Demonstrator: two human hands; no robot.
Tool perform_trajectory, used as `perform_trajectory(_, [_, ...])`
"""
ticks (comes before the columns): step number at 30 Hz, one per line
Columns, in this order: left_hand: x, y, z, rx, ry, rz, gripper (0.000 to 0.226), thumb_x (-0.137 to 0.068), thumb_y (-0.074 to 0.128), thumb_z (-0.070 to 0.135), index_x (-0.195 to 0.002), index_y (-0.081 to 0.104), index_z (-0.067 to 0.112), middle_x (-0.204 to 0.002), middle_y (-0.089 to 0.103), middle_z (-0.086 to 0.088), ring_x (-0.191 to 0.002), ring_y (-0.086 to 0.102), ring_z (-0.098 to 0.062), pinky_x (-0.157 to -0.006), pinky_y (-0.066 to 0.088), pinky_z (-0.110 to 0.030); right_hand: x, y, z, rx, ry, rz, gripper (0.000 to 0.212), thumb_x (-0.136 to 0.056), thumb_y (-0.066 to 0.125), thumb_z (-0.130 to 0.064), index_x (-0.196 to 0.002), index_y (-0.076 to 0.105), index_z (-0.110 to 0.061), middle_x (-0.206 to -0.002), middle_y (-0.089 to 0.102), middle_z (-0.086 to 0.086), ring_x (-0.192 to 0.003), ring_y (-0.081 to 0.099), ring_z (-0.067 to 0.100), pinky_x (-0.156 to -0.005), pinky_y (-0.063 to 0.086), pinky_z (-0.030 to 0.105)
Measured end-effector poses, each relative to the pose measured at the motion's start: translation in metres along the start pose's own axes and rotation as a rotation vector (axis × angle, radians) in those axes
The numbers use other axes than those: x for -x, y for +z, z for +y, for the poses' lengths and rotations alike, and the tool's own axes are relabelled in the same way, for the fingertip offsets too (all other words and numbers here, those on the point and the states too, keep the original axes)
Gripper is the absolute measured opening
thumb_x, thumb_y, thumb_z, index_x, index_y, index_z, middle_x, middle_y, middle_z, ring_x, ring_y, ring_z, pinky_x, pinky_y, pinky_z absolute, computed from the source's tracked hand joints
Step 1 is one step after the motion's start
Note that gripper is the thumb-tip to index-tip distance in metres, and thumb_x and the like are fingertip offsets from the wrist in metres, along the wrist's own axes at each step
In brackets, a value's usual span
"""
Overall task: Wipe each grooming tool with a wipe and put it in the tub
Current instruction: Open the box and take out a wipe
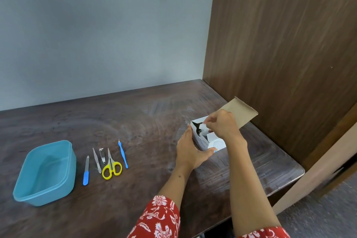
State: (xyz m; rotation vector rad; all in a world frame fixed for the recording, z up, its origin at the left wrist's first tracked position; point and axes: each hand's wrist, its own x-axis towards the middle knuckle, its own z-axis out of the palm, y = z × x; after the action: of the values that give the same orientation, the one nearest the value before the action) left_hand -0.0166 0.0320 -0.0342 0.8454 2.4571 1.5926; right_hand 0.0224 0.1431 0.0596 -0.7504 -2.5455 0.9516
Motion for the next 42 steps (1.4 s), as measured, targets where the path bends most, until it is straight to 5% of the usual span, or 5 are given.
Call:
perform_trajectory(12, [0.001,-0.001,0.002,-0.032,0.022,-0.002,0.093,-0.055,0.082,0.05,-0.134,0.039,0.026,-0.129,0.055,0.012,-0.118,0.051,-0.006,-0.102,0.042,-0.026,0.009,0.003,0.001,0.017,-0.058,0.144,0.021,-0.073,0.059,-0.002,-0.056,0.056,-0.013,-0.06,0.059,0.002,-0.062,0.054,0.016,-0.053,0.04,0.021])
perform_trajectory(22, [0.002,-0.001,0.001,-0.031,0.027,0.005,0.095,-0.056,0.081,0.049,-0.137,0.037,0.027,-0.13,0.055,0.012,-0.117,0.052,-0.005,-0.1,0.045,-0.027,0.007,-0.006,0.012,-0.245,0.024,0.111,0.012,-0.076,0.067,-0.008,-0.088,0.069,-0.011,-0.08,0.068,0.004,-0.081,0.065,0.02,-0.073,0.053,0.028])
perform_trajectory(29, [0.001,-0.002,0.002,-0.027,0.007,-0.009,0.098,-0.056,0.08,0.054,-0.138,0.035,0.027,-0.134,0.052,0.011,-0.12,0.049,-0.006,-0.096,0.045,-0.022,0.01,-0.018,0.029,-0.557,0.187,1.017,0.044,-0.091,0.058,-0.023,-0.128,0.049,-0.003,-0.114,0.058,0.014,-0.099,0.058,0.021,-0.079,0.049,0.027])
perform_trajectory(34, [0.0,-0.002,0.003,-0.057,-0.018,-0.019,0.106,-0.057,0.08,0.054,-0.144,0.028,0.023,-0.14,0.046,0.007,-0.127,0.045,-0.011,-0.103,0.04,-0.028,-0.005,-0.025,0.045,-1.066,0.659,0.73,0.051,-0.095,0.043,-0.05,-0.13,0.049,-0.014,-0.12,0.057,0.005,-0.11,0.055,0.02,-0.085,0.045,0.03])
perform_trajectory(42, [0.003,-0.003,0.006,-0.034,0.003,-0.001,0.093,-0.057,0.081,0.049,-0.136,0.036,0.03,-0.13,0.055,0.013,-0.116,0.052,-0.005,-0.097,0.045,-0.021,0.016,-0.011,0.014,-1.09,0.221,0.751,0.011,-0.089,0.061,-0.019,-0.081,0.068,-0.016,-0.093,0.068,-0.003,-0.088,0.06,0.004,-0.076,0.048,0.023])
